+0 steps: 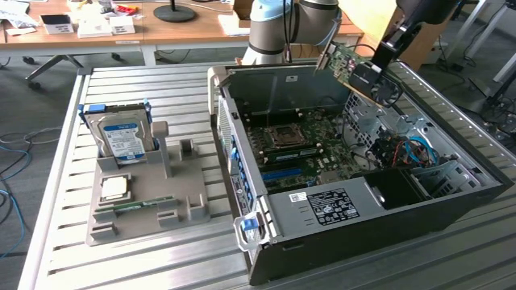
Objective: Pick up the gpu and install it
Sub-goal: 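Insert the gpu into the slot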
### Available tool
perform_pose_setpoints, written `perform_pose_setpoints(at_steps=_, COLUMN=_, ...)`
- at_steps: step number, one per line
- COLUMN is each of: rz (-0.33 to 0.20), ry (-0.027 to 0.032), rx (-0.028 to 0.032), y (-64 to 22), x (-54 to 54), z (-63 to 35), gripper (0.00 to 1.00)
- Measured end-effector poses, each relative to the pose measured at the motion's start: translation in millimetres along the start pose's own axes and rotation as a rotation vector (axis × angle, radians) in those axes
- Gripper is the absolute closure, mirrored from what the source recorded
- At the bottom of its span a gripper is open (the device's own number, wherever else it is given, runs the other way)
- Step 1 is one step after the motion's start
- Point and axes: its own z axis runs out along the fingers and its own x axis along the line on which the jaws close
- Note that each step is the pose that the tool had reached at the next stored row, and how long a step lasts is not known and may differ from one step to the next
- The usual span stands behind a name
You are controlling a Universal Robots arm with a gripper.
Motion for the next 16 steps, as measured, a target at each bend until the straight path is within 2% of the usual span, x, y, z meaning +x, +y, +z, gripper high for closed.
perform_pose_setpoints(at_steps=16, rz=-0.195, ry=0.0297, rx=-0.0039, y=0.0, x=0.0, z=0.0, gripper=0.73)
